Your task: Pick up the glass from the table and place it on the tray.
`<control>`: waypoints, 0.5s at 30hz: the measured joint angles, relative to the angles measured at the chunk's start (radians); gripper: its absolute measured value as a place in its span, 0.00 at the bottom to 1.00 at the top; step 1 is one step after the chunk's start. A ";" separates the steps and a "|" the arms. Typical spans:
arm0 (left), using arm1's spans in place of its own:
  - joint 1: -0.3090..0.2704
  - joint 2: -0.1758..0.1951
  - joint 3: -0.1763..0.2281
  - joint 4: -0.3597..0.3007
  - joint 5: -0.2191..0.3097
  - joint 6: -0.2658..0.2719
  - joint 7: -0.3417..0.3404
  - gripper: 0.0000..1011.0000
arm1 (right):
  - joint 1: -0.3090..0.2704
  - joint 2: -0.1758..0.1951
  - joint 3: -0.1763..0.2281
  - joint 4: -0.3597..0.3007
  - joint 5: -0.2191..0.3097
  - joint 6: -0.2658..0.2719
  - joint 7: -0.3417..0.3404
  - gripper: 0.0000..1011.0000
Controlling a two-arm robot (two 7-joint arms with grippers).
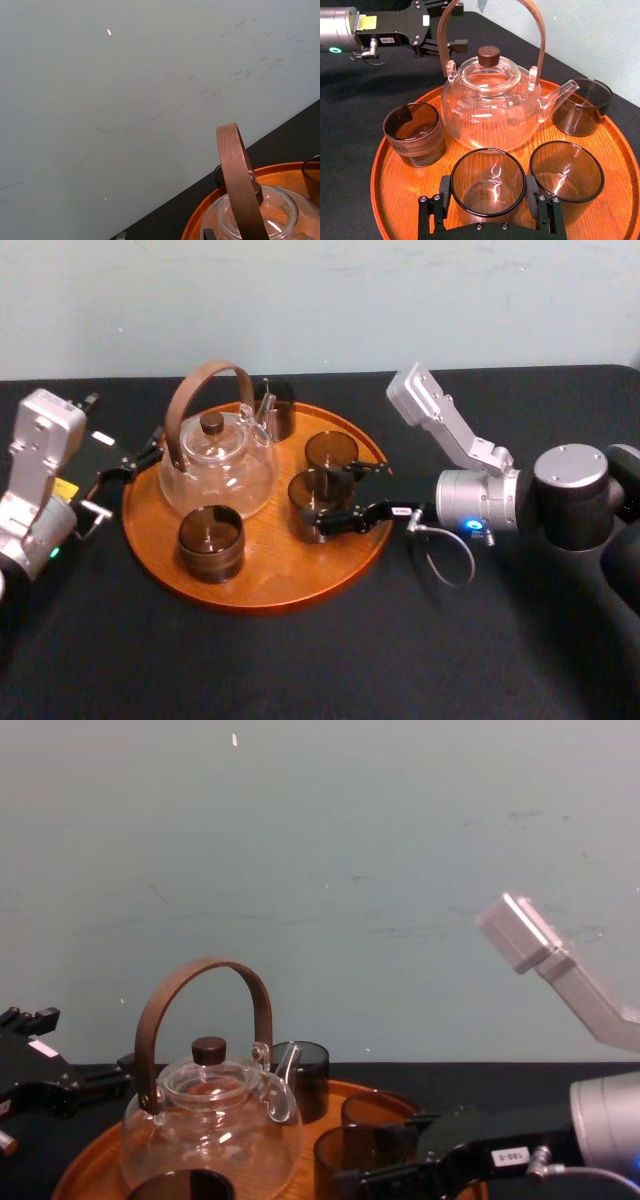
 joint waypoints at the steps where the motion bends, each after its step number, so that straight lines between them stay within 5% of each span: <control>1: 0.000 0.000 0.000 0.000 0.000 0.000 0.000 0.99 | 0.003 -0.003 -0.002 0.005 0.000 -0.001 0.000 0.89; 15: 0.000 0.000 0.000 0.000 0.000 0.000 0.000 0.99 | 0.037 -0.039 -0.029 0.077 -0.004 -0.011 0.006 0.89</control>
